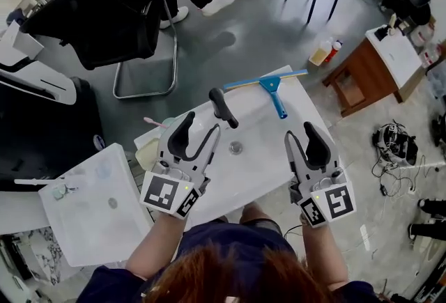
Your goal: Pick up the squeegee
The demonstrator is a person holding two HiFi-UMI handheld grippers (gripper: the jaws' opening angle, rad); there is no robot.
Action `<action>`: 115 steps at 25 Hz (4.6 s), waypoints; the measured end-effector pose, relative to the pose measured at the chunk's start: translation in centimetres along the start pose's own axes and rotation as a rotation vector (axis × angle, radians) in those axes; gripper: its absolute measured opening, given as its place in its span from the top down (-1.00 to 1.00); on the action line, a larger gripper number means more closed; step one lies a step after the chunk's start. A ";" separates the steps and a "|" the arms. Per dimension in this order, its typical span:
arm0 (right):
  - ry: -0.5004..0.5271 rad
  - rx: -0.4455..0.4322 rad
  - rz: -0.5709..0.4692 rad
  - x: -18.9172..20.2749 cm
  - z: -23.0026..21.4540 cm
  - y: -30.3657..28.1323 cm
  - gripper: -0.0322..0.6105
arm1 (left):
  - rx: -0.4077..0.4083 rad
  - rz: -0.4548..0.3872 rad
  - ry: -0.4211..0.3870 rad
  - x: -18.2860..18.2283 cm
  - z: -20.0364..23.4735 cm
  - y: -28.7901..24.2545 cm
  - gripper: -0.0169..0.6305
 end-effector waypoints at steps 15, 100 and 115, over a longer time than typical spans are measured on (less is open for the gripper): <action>0.046 -0.125 0.207 4.3 -9.3 -10.3 -0.11 | -0.202 -0.005 0.022 2.2 1.4 -9.4 0.16; 0.001 -0.008 0.941 28.8 -13.7 -19.8 0.46 | -0.250 0.029 0.030 5.1 7.9 -9.0 0.16; -0.056 0.029 0.623 19.0 -13.7 -19.7 0.46 | -0.287 0.015 -0.010 3.8 8.3 -9.0 0.17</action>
Point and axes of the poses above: the fingertips, and each gripper's own axes: y backward along the fingers, z to its left, x out of its underside, the point moved 5 cm from there along y, backward along the fingers, and after that the axes turned 14 degrees about x, right-handed, at the moved point
